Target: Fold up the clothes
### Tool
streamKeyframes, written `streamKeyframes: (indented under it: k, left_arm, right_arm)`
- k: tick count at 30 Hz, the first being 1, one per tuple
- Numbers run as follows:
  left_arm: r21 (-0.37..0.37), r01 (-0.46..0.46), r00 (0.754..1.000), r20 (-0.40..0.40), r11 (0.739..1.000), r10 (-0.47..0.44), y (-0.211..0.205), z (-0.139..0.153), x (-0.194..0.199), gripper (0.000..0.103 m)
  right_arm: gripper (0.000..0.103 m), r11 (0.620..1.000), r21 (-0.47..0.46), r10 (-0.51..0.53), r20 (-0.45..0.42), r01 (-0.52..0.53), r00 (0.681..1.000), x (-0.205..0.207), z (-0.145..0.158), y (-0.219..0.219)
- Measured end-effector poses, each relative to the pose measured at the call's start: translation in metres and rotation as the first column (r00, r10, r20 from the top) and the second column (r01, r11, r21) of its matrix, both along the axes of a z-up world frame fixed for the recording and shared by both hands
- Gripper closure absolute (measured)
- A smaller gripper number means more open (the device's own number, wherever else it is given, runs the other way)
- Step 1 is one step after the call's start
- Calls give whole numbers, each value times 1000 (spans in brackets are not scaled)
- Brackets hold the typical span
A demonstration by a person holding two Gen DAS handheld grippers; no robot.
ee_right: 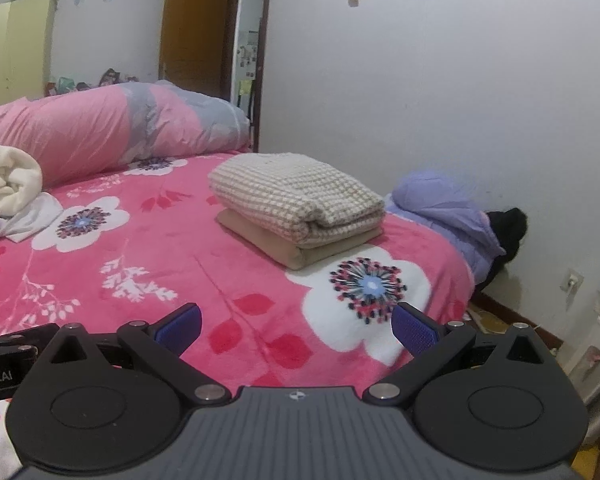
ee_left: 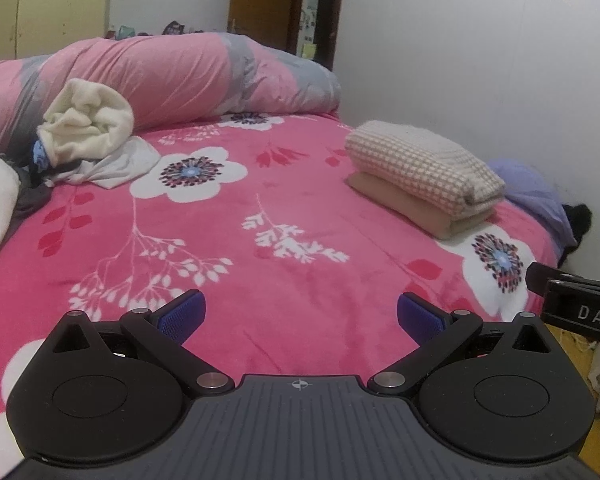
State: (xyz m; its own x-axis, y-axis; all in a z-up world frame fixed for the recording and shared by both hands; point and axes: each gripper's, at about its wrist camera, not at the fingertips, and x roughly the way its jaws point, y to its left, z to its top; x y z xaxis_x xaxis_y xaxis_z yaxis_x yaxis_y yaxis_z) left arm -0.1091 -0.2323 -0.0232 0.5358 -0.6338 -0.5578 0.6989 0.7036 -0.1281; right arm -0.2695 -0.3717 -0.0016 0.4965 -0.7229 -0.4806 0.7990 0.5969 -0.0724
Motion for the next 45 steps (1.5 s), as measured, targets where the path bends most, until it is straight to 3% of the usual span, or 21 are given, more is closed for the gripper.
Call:
streamKeyframes:
  k: [7, 15, 28, 45]
  left_arm:
    - [-3, 6, 1000, -31, 1000, -6, -10, -2, -12, 0]
    - [23, 66, 997, 29, 998, -67, -27, 0, -32, 0]
    - [37, 78, 995, 66, 996, -81, -34, 0, -42, 0]
    - [32, 76, 995, 54, 997, -78, -32, 0, -40, 0]
  right_arm:
    - [0, 998, -1, -58, -14, 58, 998, -19, -6, -8]
    - [0, 994, 2, -106, -8, 106, 994, -38, -8, -17]
    - [0, 995, 11, -102, -9, 102, 995, -41, -12, -21]
    - [0, 996, 11, -92, -15, 93, 996, -40, -14, -17]
